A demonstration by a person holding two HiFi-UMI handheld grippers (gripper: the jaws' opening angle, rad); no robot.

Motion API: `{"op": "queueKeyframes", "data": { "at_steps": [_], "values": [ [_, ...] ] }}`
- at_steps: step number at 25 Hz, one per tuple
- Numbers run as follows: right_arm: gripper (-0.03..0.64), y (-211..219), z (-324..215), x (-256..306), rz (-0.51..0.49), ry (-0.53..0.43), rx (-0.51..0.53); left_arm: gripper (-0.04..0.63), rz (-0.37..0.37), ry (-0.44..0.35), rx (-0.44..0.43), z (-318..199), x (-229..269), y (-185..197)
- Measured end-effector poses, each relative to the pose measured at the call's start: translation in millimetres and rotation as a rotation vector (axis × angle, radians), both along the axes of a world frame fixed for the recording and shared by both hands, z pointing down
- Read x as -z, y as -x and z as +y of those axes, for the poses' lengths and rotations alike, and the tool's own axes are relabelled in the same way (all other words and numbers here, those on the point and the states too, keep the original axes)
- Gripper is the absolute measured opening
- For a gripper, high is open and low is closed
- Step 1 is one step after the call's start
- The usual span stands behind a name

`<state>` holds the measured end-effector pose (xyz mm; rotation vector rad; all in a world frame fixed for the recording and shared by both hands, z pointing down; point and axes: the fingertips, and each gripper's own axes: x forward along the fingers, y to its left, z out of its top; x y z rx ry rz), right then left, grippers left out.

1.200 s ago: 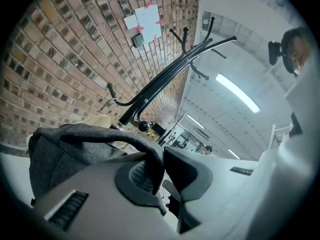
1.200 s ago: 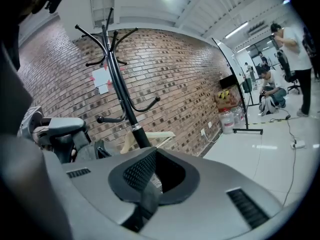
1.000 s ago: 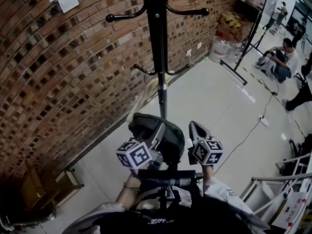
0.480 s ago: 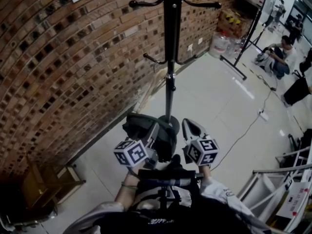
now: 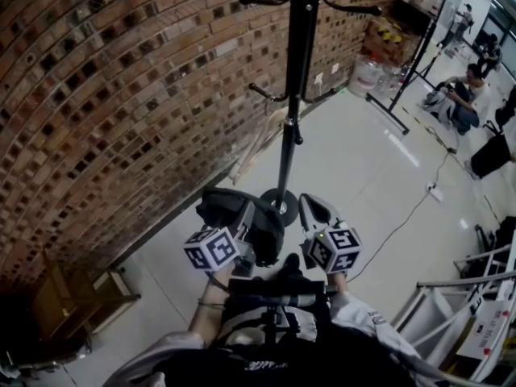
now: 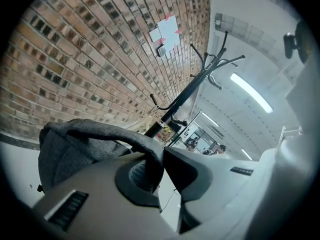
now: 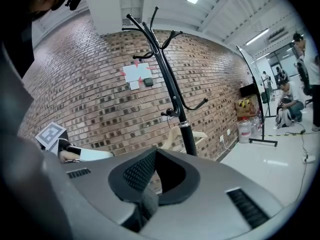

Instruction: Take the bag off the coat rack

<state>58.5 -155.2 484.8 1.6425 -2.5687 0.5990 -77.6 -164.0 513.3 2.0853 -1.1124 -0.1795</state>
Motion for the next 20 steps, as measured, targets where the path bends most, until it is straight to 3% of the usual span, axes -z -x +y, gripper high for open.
{"op": "queueKeyframes", "data": {
  "at_steps": [14,20],
  "values": [
    [0.008,5.2,0.0,-4.1,0.009,0.026,0.013,0.034,0.000,0.031,0.018,-2.9,-5.9,4.0],
    [0.009,5.5,-3.3,-4.6,0.010,0.029,0.017,0.034,0.036,0.050,0.011,-3.6,-5.4,-0.9]
  ]
}}
